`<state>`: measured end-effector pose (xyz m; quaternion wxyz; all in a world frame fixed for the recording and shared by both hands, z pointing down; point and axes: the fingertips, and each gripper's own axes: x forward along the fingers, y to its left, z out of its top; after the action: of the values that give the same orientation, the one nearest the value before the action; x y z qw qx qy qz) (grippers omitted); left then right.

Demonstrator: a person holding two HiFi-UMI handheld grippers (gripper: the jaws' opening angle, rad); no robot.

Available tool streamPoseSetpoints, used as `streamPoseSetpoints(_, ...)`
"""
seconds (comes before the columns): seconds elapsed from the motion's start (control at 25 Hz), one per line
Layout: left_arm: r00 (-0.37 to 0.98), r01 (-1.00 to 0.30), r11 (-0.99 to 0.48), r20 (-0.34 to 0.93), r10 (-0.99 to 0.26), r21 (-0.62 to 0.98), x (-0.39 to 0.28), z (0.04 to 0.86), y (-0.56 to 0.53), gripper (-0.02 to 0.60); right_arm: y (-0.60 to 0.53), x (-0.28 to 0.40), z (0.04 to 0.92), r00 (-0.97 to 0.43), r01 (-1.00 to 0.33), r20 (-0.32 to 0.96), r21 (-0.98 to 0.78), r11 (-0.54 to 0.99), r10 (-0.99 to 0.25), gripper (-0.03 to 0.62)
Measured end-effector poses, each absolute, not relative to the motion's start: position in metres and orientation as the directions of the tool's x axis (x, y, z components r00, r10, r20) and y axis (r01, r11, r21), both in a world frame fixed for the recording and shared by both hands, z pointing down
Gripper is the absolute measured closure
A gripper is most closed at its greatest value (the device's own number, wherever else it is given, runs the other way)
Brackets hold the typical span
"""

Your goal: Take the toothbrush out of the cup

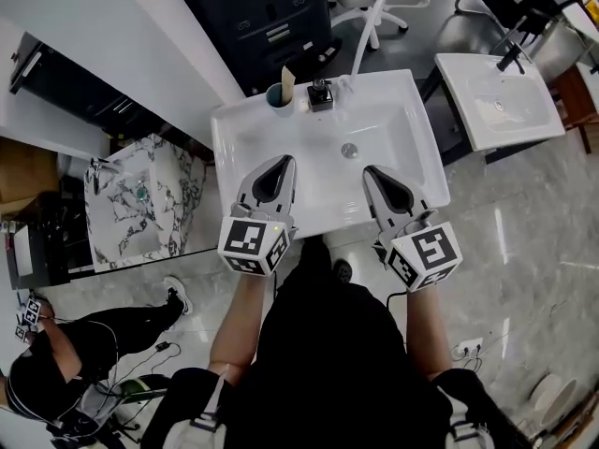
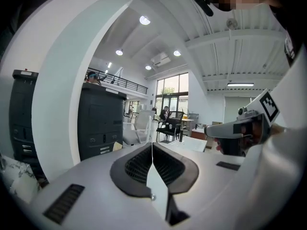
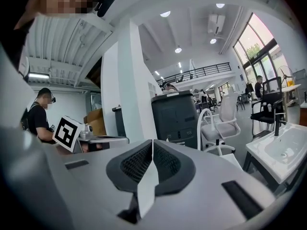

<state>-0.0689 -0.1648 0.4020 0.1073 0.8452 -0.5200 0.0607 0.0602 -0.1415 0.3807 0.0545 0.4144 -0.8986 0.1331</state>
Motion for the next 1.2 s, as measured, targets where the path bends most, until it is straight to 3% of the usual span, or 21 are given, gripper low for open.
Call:
streamPoseSetpoints(1.08,0.478,-0.877,-0.463,0.309,-0.822,0.125,-0.093,0.481,-0.305,0.561,-0.225,0.023,0.399,-0.598,-0.801,0.269,-0.199,0.564,-0.755,0.562)
streamPoseSetpoints(1.16,0.472,-0.88,-0.457,0.319,-0.822,0.128,-0.092,0.488,-0.309,0.545,-0.227,0.024,0.402,-0.6,-0.8,0.275,-0.202,0.565,-0.751,0.562)
streamPoseSetpoints(1.2,0.471,-0.881,-0.455,0.326,-0.82,0.126,-0.091,0.492,-0.312,0.505,-0.228,0.024,0.404,-0.599,-0.801,0.279,-0.206,0.563,-0.751,0.562)
